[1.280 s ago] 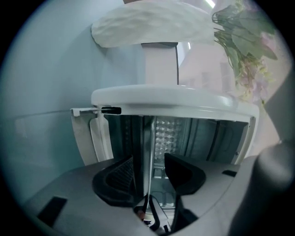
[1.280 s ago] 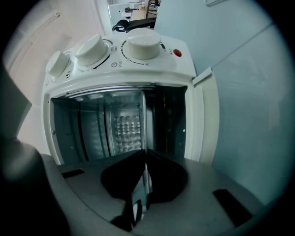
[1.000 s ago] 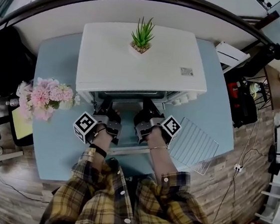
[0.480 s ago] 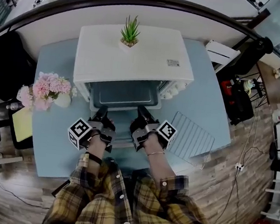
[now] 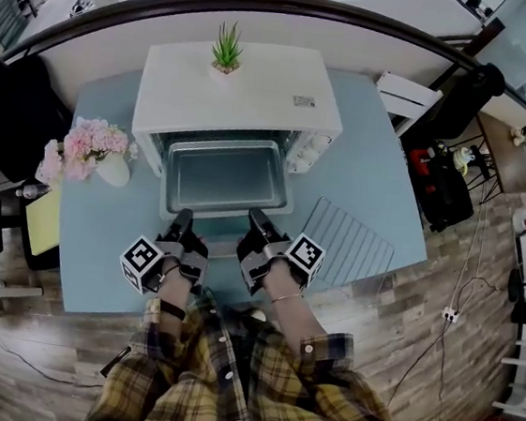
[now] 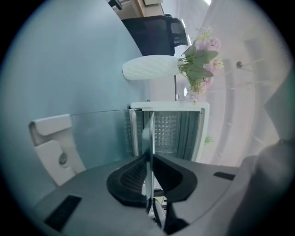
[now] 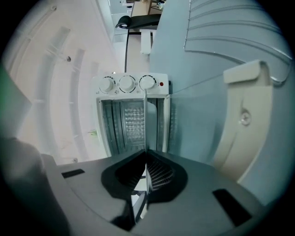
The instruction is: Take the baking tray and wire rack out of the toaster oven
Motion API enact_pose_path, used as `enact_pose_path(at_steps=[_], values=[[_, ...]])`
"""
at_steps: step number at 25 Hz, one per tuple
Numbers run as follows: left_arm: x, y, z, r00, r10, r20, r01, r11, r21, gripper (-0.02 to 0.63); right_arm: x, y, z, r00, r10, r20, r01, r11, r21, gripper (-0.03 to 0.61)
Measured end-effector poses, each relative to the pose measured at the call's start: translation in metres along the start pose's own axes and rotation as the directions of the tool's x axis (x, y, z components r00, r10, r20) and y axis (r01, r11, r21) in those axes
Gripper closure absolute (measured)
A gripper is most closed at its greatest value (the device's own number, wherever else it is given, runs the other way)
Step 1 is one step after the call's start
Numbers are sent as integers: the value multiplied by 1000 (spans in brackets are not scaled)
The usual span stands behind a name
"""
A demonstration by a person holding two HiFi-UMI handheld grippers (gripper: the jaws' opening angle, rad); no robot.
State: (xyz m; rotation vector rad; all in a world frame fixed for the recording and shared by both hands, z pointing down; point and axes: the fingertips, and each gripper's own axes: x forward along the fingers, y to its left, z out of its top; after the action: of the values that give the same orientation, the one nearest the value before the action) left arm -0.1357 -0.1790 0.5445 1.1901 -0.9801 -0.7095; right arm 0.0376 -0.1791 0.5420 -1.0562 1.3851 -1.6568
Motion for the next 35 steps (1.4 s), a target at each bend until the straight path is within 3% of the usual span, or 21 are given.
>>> enact_pose_path(at_steps=[10, 19, 26, 35], values=[[-65, 2, -38, 998, -36, 46, 36, 999, -5, 574, -70, 11, -24, 997, 66, -50, -70, 994, -78, 563], [-87, -12, -101, 996, -94, -4, 94, 994, 56, 568, -137, 9, -4, 990, 140, -6, -140, 989, -45, 563], [-61, -9, -178, 984, -94, -155, 107, 991, 80, 566, -197, 5, 56, 978, 155, 140, -149, 987, -55, 563], [-16, -3, -309, 905, -38, -423, 102, 986, 129, 566, -299, -7, 152, 900, 146, 411, -138, 989, -50, 563]])
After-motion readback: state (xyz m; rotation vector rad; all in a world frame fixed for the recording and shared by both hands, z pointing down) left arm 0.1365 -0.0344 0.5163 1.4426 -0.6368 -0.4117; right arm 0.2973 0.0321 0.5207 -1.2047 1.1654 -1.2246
